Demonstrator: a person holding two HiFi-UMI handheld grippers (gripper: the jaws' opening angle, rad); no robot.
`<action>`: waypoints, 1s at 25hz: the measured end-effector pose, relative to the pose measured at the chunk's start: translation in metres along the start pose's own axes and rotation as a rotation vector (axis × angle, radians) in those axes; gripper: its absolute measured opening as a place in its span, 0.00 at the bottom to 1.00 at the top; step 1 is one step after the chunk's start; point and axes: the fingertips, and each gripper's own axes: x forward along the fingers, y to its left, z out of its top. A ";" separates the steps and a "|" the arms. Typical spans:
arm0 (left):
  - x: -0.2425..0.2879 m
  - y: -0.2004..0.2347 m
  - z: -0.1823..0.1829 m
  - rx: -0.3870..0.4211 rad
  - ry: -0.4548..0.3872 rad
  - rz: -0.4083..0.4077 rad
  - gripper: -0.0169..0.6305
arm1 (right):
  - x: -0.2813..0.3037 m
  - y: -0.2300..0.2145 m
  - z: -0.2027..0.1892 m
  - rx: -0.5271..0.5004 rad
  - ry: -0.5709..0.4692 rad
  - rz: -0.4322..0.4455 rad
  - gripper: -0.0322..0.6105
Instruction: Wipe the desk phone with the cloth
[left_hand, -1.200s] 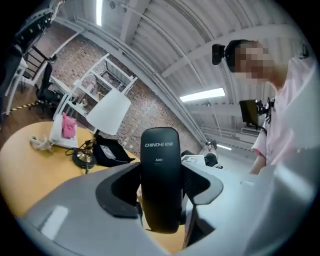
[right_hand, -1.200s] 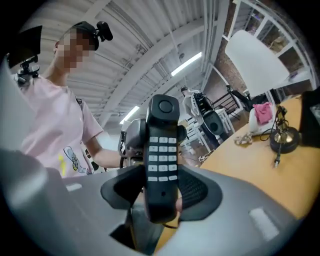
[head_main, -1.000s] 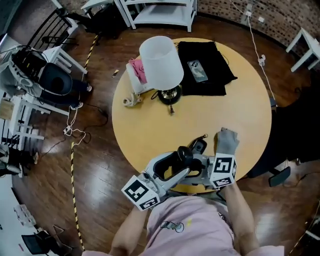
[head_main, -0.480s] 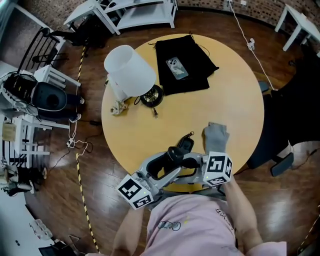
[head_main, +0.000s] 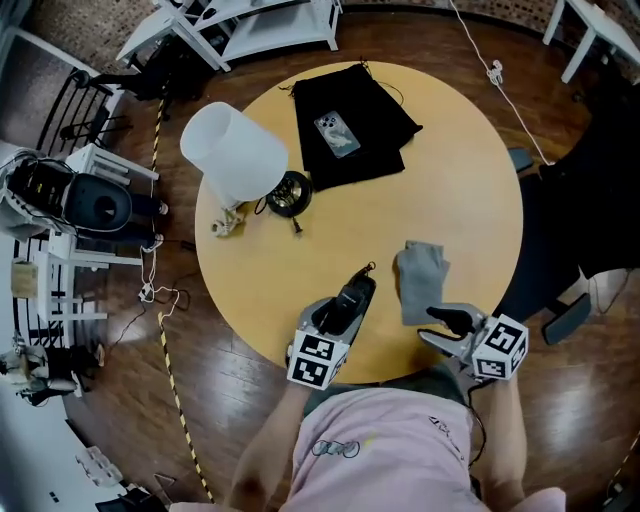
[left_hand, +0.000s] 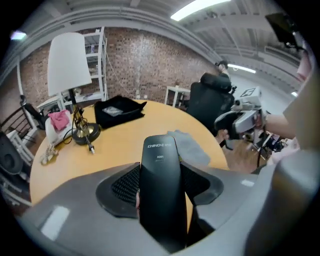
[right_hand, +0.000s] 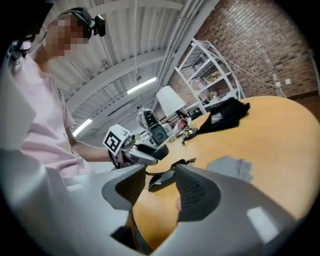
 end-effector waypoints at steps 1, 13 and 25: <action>0.011 0.000 -0.004 -0.009 0.040 0.034 0.42 | -0.008 -0.006 -0.001 0.013 -0.015 -0.034 0.35; 0.067 0.002 -0.021 -0.095 0.214 0.259 0.43 | -0.024 -0.060 -0.025 0.022 0.028 -0.313 0.35; 0.090 0.002 -0.008 -0.419 0.140 0.290 0.44 | 0.050 -0.161 -0.058 0.060 0.339 -0.730 0.16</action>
